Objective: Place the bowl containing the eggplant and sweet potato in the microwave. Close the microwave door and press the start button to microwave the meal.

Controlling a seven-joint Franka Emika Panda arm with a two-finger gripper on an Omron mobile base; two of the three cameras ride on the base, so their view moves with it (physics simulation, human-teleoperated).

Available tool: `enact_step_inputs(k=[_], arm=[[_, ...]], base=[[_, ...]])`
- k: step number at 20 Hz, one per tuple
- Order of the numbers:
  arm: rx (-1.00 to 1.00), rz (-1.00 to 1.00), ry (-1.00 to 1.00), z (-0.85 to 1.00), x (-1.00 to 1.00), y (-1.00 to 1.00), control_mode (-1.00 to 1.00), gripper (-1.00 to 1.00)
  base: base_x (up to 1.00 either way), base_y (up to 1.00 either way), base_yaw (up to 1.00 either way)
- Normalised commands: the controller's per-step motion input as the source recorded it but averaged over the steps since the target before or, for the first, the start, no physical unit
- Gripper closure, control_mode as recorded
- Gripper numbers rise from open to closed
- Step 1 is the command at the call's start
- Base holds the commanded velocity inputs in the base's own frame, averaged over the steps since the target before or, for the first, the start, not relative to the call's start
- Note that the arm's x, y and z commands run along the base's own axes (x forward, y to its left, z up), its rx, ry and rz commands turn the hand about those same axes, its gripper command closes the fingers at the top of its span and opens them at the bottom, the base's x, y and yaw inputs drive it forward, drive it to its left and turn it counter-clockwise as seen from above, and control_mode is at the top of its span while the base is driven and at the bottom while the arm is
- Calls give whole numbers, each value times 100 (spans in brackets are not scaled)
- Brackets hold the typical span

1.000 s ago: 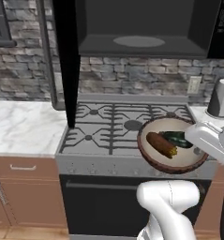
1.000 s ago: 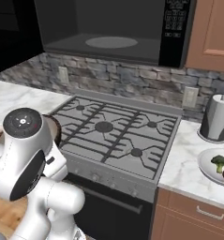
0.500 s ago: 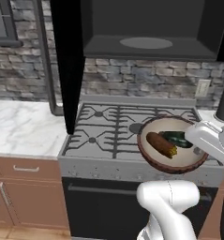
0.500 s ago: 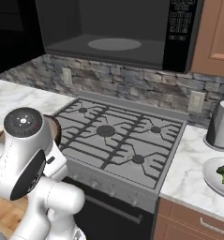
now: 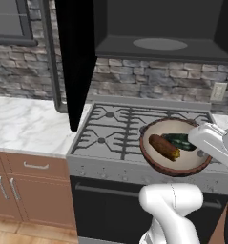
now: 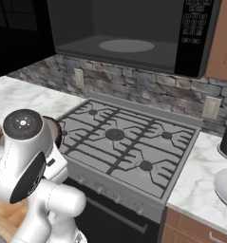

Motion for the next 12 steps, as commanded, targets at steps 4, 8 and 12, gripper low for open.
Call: enact_step_inputs(k=[4, 8, 12], arm=[[0, 0, 0, 0, 0, 0, 100, 100], [0, 0, 0, 0, 0, 0, 100, 100], [0, 4, 0, 0, 1, -1, -100, 100]], base=[[23, -28, 20], [15, -22, 18], [0, 0, 0]])
